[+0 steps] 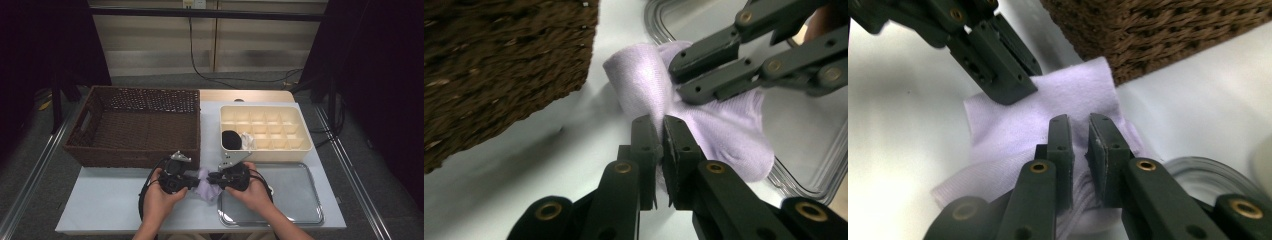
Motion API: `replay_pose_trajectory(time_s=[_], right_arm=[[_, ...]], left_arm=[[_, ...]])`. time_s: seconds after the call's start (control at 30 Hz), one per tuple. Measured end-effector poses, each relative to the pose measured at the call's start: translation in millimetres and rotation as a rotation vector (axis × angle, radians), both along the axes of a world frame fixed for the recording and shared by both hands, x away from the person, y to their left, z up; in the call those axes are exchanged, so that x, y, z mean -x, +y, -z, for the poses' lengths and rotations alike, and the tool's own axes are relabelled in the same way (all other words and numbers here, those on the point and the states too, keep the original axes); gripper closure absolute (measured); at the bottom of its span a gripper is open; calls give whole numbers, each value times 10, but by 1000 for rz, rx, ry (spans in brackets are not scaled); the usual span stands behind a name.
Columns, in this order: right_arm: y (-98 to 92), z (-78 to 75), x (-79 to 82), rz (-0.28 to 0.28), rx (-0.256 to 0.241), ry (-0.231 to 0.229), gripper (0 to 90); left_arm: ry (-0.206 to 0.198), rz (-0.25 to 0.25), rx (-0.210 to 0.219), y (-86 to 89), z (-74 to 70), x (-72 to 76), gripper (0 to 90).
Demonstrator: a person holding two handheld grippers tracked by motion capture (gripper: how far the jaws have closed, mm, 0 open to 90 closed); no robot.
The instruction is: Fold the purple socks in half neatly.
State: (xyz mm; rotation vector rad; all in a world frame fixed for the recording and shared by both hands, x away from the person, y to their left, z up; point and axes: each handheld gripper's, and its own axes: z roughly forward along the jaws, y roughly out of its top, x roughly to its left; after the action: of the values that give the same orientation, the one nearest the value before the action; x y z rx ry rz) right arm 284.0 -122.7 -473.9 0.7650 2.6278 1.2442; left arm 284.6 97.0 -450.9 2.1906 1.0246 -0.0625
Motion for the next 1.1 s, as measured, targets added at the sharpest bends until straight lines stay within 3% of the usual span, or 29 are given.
replay_pose_trajectory(time_s=[0.37, 0.43, 0.6, 0.7, 0.83, 0.97, 1.1], right_arm=[[4, 29, -16, -3, -14, 4, 806], [1, 31, -15, 0, -15, 2, 807], [1, 31, -15, -2, -19, 2, 808], [-21, 5, -13, 1, -40, 10, 808], [-104, -60, -3, 8, -43, -13, 811], [-189, -124, 44, -2, -56, 14, 865], [-181, -111, 102, -30, -26, 27, 894]], left_arm=[[-7, -60, 18, 192, -14, -24, 796], [-17, -68, -11, 220, 4, -25, 807], [7, -55, -19, 202, 82, -33, 836], [4, -42, -36, 172, 94, -32, 845], [0, -52, -41, 171, 105, -32, 845], [-5, -50, -40, 169, 102, -31, 844], [-6, -54, -42, 162, 109, -31, 848]])
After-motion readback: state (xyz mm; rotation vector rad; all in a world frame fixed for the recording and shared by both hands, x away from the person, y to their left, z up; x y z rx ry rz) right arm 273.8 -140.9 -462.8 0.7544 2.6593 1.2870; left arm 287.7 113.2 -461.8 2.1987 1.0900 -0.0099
